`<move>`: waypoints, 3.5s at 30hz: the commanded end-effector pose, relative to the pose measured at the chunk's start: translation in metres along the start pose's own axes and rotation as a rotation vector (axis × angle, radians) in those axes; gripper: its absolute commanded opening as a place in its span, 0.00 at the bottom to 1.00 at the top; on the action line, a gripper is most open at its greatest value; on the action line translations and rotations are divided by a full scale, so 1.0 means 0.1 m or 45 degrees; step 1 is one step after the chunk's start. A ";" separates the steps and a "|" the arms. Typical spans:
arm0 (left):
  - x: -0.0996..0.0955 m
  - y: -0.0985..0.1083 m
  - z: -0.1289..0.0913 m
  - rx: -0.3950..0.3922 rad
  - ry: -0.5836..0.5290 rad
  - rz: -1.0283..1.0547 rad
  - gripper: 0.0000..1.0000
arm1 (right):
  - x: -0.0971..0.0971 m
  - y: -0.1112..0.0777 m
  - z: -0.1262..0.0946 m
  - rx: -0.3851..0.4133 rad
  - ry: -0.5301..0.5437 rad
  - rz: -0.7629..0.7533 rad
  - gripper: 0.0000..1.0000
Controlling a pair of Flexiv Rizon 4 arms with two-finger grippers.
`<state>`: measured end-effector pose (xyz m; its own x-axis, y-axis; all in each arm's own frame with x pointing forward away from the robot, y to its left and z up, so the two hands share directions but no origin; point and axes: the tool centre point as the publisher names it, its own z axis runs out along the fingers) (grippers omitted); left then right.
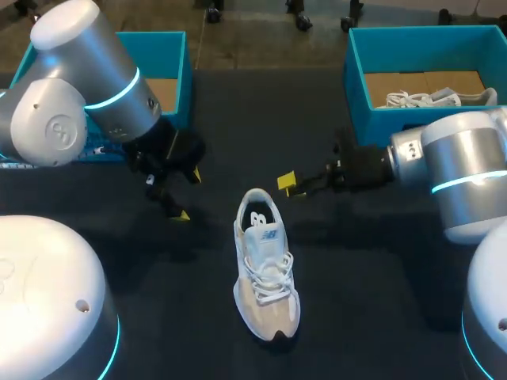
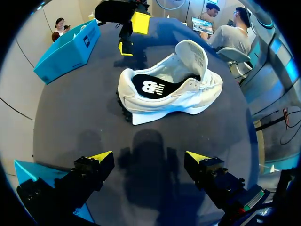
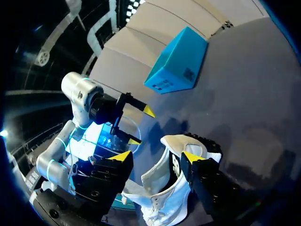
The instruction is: Take the shoe out of the shoebox, open the shoe tongue, remove and reinsert the insole, then place the shoe into the shoebox
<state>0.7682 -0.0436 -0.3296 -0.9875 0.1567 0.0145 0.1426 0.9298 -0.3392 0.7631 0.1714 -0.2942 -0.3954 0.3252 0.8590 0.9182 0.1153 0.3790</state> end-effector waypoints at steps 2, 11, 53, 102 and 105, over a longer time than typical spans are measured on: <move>-0.01 0.02 -0.07 -0.019 0.004 -0.001 1.00 | 0.02 0.13 -0.36 0.242 0.008 0.055 0.63; -0.06 0.10 -0.20 -0.063 0.041 0.024 1.00 | -0.06 0.30 -0.65 0.359 -0.089 0.209 0.87; -0.68 1.19 -1.36 -0.119 -0.100 -0.022 1.00 | 0.54 0.48 -0.39 0.198 -0.847 0.547 0.00; -0.93 1.52 -1.62 -0.181 -0.071 0.266 1.00 | 0.94 0.11 0.62 -0.011 -0.934 0.685 0.00; -0.93 1.52 -1.62 -0.181 -0.071 0.266 1.00 | 0.96 0.10 0.65 -0.005 -0.976 0.677 0.00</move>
<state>0.8924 0.1369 -0.2303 -0.9376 0.3341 -0.0966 0.3470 0.9173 -0.1955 0.7380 0.2604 -0.2297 0.2020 0.8510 0.4848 0.9738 -0.2272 -0.0069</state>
